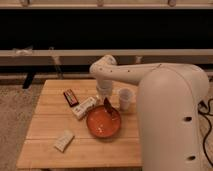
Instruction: Place the pepper in the ceramic bowl
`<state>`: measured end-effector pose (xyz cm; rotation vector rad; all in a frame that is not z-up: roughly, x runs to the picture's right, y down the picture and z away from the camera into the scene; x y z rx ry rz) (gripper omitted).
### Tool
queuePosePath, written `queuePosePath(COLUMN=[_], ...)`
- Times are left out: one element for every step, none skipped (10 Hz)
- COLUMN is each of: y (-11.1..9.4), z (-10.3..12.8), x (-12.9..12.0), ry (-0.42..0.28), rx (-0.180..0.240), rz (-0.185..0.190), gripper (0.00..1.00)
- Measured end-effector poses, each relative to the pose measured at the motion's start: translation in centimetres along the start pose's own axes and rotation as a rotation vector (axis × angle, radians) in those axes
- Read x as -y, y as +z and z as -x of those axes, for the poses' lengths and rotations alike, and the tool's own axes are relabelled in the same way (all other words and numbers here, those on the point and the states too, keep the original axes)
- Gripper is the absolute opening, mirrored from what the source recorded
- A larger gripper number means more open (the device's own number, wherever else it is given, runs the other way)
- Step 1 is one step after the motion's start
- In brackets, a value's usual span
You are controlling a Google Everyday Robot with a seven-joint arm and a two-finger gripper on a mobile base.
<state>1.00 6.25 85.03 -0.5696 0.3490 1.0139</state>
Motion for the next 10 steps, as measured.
queuePosePath(y=[0.0,-0.1,-0.2,-0.4,-0.4,-0.7,-0.8,-1.1,-1.2,-1.2], z=[-1.2,-2.0,-2.8,-3.8,-4.6,-4.9,-5.1,-5.1,-5.3,-5.1], x=[0.4,-0.2,-1.0,-1.5,-1.4,-1.6,-1.8,-2.2,-1.7,-2.0], ry=[0.014,0.006,-0.007,-0.014,-0.022,-0.033,-0.040,-0.042,-0.035,-0.039], rx=[-0.001,0.001,0.003,0.003,0.004,0.011,0.016,0.030,0.036,0.037], rz=[0.011,0.023,0.034,0.047,0.055,0.067,0.076,0.097,0.098,0.100], gripper=[0.69,0.69,0.69,0.69,0.69,0.69,0.69,0.69,0.69,0.69])
